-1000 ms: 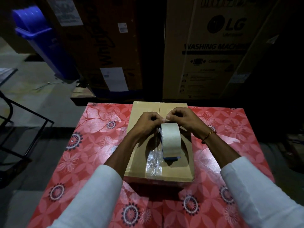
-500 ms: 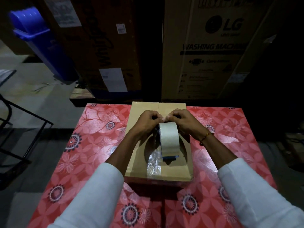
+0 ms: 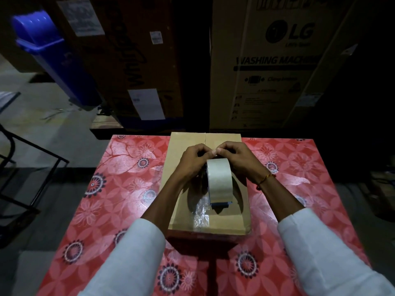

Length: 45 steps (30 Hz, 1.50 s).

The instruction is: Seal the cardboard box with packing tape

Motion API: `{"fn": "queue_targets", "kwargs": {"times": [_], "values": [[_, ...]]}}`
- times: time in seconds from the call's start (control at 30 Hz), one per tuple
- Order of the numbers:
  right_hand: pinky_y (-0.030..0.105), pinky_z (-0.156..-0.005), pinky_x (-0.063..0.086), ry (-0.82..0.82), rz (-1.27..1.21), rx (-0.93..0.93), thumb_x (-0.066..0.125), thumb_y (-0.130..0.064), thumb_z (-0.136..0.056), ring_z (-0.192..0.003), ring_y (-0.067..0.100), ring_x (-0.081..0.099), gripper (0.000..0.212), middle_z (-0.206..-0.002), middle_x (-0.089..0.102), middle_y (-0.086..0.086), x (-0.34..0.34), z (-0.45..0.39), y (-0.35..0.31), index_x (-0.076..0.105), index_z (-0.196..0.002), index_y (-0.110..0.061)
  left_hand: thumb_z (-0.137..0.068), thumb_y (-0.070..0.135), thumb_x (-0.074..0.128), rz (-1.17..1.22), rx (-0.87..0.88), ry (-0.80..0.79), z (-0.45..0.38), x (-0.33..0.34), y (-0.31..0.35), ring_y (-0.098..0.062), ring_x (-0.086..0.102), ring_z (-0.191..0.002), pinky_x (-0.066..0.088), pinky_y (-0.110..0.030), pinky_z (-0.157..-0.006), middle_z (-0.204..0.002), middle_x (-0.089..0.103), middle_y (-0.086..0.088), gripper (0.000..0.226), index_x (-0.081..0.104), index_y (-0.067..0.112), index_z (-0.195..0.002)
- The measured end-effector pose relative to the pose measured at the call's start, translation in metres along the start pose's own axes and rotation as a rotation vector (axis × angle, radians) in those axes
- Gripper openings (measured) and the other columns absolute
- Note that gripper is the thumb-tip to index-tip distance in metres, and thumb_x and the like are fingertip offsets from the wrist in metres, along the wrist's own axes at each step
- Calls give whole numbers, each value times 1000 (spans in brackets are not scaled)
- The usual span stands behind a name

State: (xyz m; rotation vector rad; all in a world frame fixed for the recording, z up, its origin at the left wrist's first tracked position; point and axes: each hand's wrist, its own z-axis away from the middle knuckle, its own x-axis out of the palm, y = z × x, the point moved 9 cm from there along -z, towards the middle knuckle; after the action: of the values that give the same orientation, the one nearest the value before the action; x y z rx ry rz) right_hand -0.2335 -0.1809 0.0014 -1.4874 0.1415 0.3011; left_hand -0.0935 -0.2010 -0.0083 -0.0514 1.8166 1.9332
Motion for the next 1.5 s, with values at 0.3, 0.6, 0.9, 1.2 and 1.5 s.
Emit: {"fn": "queue_targets", "kwargs": {"times": [0.3,0.6,0.9,1.2,1.5], "values": [[19,-63,51,69,-60,-10,56,-21,-100,-79,17,63,21,-96,68,21,4,2,0,65,-97,-2,-101,27,55,-65,51,70,5,-1,6,-17,65,-86,50,-28,-76,-90,70,-2,21,69,13,-95],[34,-71,51,126,-103,14,54,-20,-101,-81,23,64,24,-95,70,20,3,6,4,70,-97,-3,-99,29,57,59,-89,124,8,-9,-2,-28,70,-88,55,-47,-86,-88,74,-10,29,75,7,-92],[15,-79,48,318,140,-17,59,-11,-96,-100,13,64,21,-106,70,1,-18,33,7,72,-113,-10,-95,27,64,73,-150,239,15,-21,-3,-27,67,-87,57,-50,-87,-85,71,-9,23,72,6,-90],[39,-88,55,2,249,105,66,-13,-90,-105,21,66,40,-113,72,4,3,46,8,64,-130,-15,-98,28,60,-226,-159,179,36,-23,6,-29,66,-97,56,-45,-90,-105,73,-15,29,73,3,-106],[20,-80,57,140,34,-27,63,-10,-93,-103,14,65,41,-117,66,0,22,78,-5,61,-123,-37,-94,27,67,-26,-167,190,55,-26,5,-23,66,-96,57,-42,-87,-101,71,-7,22,70,9,-107]]}}
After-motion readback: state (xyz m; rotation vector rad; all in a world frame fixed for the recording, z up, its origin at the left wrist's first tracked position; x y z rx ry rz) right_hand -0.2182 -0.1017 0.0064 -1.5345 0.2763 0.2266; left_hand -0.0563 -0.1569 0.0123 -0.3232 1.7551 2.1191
